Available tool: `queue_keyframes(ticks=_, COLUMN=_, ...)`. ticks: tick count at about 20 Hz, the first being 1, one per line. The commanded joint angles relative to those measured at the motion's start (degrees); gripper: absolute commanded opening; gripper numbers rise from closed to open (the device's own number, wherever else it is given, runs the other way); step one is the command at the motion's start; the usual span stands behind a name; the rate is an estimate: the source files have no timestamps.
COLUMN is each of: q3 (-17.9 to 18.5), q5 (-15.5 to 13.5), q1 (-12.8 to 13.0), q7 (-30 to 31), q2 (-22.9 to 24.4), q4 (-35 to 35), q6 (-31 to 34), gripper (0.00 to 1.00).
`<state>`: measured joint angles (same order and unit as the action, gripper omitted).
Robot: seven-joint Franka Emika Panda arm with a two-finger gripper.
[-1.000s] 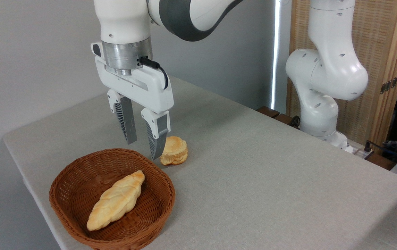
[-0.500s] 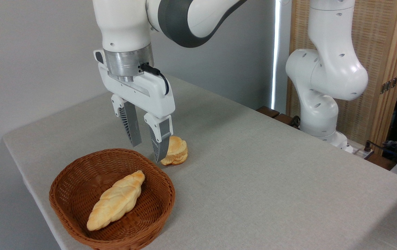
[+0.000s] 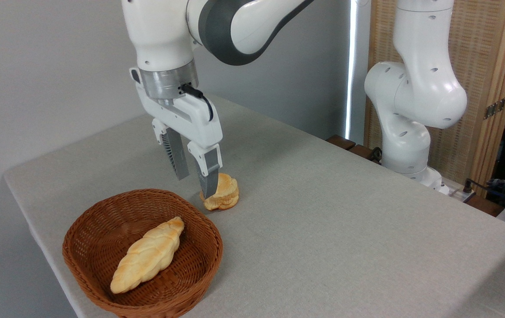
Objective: Put bread into the basket
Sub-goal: 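Move the open gripper over the small round bun and lower it, then close the gripper fingers around the round bun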
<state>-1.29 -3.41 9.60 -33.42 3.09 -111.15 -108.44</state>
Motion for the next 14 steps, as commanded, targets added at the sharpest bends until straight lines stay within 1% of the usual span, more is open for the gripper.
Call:
queue_keyframes(ticks=1, q3=0.24, q5=-0.54, q1=2.35, q7=-0.42, q2=4.81, q4=-5.74, q6=-1.95, gripper=1.0)
queue_keyframes(ticks=3, q3=0.24, q5=-0.45, q1=4.36, q7=-0.85, q2=6.22, q4=-8.37, q6=-1.95, gripper=1.0)
queue_keyframes(ticks=5, q3=0.24, q5=-0.37, q1=5.86, q7=-3.92, q2=6.22, q4=-9.95, q6=-1.69, gripper=1.0)
queue_keyframes(ticks=8, q3=0.24, q5=-0.28, q1=6.13, q7=-5.51, q2=6.22, q4=-10.57, q6=-1.6, gripper=1.0)
queue_keyframes(ticks=11, q3=0.15, q5=-0.19, q1=6.13, q7=-9.89, q2=6.14, q4=-11.19, q6=-1.78, gripper=1.0)
queue_keyframes(ticks=14, q3=0.15, q5=-0.19, q1=6.22, q7=-11.05, q2=5.78, q4=-11.28, q6=-1.95, gripper=1.0)
